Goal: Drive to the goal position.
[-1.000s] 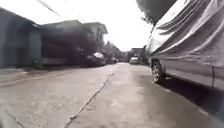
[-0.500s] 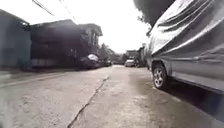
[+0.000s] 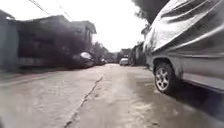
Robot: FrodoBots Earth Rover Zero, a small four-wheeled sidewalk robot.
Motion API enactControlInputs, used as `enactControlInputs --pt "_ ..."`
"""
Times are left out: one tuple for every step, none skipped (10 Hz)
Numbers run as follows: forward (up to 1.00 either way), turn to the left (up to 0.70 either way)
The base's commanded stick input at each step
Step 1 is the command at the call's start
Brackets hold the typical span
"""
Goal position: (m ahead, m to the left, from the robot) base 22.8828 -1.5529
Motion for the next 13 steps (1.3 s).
enactControlInputs --pt "1.0 -0.12" --pt "1.0 -0.27" --pt "1.0 -0.27" --pt "1.0 -0.14" --pt "1.0 0.0" --pt "1.0 0.0" --pt "1.0 0.0" --pt "1.0 0.0" --pt "1.0 0.0" --pt "1.0 0.0" --pt "1.0 0.0" --pt "1.0 0.0" --pt "1.0 0.0"
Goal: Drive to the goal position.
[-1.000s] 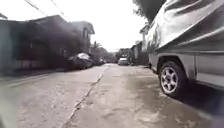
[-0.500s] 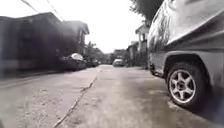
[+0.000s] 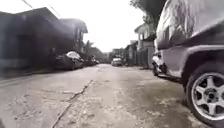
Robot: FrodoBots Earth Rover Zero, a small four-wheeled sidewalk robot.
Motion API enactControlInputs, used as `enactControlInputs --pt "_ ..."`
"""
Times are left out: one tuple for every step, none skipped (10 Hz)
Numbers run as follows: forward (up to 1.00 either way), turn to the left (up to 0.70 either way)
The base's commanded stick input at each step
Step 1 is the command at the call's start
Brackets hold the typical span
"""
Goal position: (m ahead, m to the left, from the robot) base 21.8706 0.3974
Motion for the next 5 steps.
enactControlInputs --pt "1.0 0.0" --pt "1.0 0.0" --pt "1.0 0.0" --pt "1.0 0.0" --pt "1.0 0.0"
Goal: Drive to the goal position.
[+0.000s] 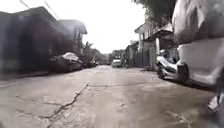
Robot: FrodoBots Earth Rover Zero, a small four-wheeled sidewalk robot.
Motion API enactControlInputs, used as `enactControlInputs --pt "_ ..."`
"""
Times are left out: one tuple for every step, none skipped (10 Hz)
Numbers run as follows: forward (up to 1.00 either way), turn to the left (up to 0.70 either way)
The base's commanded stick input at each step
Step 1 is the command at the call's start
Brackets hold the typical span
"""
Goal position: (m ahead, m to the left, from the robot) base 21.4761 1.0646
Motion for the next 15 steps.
enactControlInputs --pt "1.0 0.0" --pt "1.0 0.0" --pt "1.0 0.0" --pt "1.0 0.0" --pt "1.0 0.0" --pt "1.0 0.0" --pt "1.0 0.0" --pt "1.0 0.0" --pt "1.0 0.0" --pt "1.0 0.0" --pt "1.0 0.0" --pt "1.0 0.0" --pt "1.0 0.0" --pt "1.0 0.0" --pt "1.0 0.0"
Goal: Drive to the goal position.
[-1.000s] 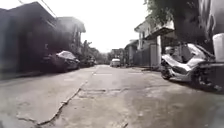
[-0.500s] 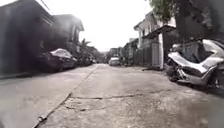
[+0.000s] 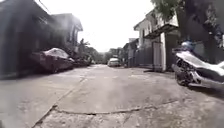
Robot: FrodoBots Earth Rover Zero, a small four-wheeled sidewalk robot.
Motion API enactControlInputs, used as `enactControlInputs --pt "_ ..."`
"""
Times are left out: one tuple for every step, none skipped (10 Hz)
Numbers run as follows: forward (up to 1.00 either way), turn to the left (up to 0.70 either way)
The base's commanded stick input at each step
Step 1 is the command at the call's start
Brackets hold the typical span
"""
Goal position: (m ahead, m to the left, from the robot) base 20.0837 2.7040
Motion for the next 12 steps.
enactControlInputs --pt "1.0 0.0" --pt "1.0 0.0" --pt "1.0 0.0" --pt "1.0 0.0" --pt "1.0 0.0" --pt "1.0 0.0" --pt "1.0 0.0" --pt "1.0 0.0" --pt "1.0 0.0" --pt "1.0 0.0" --pt "1.0 0.0" --pt "1.0 0.0"
